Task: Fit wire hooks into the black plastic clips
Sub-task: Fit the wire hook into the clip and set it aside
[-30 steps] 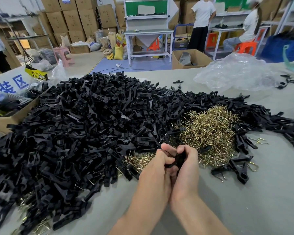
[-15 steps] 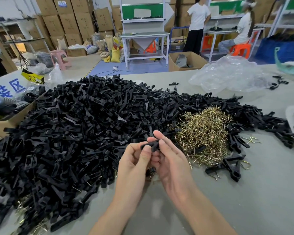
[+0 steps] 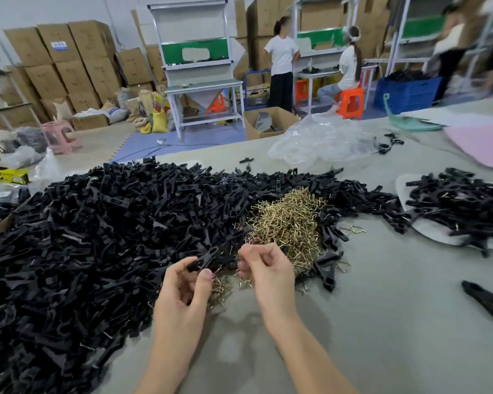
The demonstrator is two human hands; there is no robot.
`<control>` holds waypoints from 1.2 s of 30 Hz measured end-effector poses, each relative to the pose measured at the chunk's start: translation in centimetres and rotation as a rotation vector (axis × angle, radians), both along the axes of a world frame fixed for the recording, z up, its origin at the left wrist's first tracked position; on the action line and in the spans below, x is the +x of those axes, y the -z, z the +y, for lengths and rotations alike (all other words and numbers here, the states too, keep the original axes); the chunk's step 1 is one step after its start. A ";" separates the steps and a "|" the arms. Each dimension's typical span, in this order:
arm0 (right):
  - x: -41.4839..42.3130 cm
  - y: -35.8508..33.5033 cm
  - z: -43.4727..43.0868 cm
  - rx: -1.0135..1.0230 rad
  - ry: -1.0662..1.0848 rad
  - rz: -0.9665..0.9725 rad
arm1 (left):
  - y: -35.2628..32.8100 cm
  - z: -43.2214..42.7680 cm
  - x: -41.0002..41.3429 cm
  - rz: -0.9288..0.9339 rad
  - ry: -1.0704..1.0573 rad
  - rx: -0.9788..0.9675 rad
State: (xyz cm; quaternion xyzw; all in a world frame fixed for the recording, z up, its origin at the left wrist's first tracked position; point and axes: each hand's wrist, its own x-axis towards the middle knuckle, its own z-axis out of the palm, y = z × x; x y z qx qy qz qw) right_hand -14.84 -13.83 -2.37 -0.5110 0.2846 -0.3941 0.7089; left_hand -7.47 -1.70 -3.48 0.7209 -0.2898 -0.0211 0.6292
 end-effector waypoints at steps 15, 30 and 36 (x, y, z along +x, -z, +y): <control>-11.0 -2.0 -5.6 0.107 0.314 -0.176 | -3.9 -14.6 -13.2 0.151 0.229 -0.123; -15.8 -3.6 -9.4 0.120 0.417 -0.122 | -4.6 -21.0 -14.9 0.120 0.582 0.060; -8.1 -1.5 -2.7 -0.147 0.083 0.059 | -0.9 -6.3 -4.2 -0.430 0.089 0.302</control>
